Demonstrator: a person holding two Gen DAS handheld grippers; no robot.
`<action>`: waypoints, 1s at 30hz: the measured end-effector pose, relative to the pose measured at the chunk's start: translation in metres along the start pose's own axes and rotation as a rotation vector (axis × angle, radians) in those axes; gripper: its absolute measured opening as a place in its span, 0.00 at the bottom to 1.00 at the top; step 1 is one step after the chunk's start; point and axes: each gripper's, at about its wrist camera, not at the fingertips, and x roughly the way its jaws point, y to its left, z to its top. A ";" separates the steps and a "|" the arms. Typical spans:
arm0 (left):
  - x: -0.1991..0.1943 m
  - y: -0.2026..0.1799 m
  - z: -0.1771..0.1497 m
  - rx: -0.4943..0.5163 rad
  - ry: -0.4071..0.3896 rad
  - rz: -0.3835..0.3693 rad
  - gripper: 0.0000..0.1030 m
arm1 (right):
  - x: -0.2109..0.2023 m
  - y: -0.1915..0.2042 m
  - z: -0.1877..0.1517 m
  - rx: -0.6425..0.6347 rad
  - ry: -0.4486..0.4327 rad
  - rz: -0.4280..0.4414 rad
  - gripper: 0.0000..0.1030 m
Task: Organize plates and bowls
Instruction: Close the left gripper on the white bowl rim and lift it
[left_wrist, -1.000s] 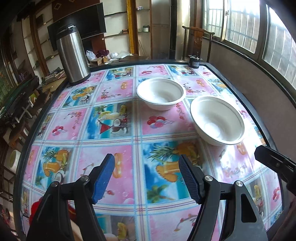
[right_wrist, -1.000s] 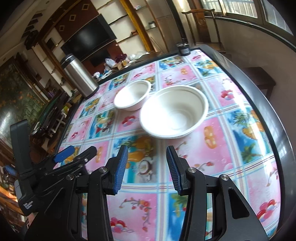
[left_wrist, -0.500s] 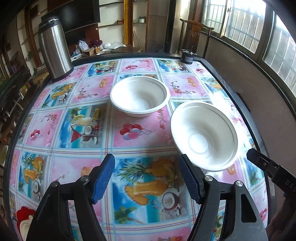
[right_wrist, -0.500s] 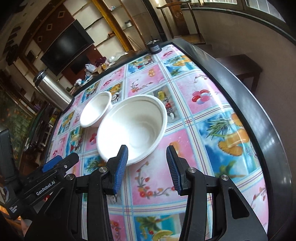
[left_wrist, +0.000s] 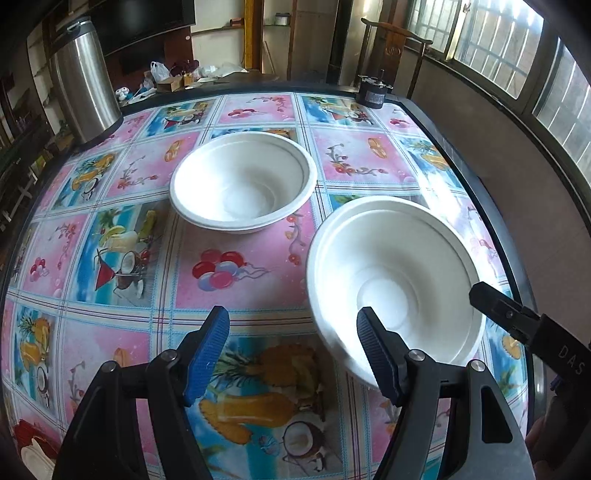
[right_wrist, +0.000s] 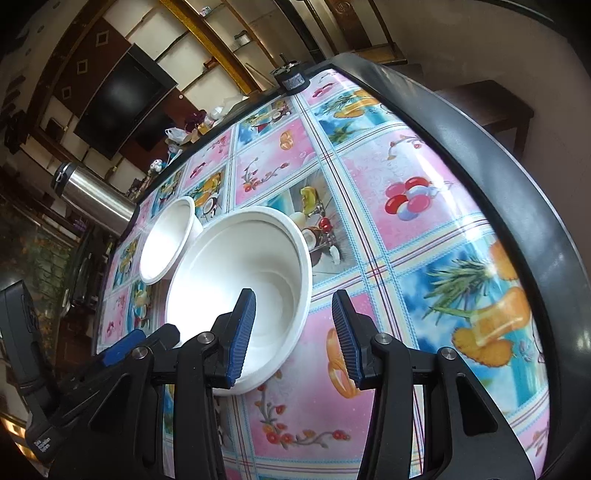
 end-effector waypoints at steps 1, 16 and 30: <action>0.001 -0.001 0.001 -0.001 0.001 -0.001 0.70 | 0.002 0.001 0.001 -0.002 0.000 0.000 0.42; 0.027 -0.015 0.008 0.005 0.038 0.014 0.70 | 0.015 -0.002 0.006 -0.014 -0.003 -0.019 0.34; 0.038 -0.014 0.000 0.021 0.062 0.014 0.33 | 0.024 0.001 -0.004 -0.022 0.001 0.000 0.15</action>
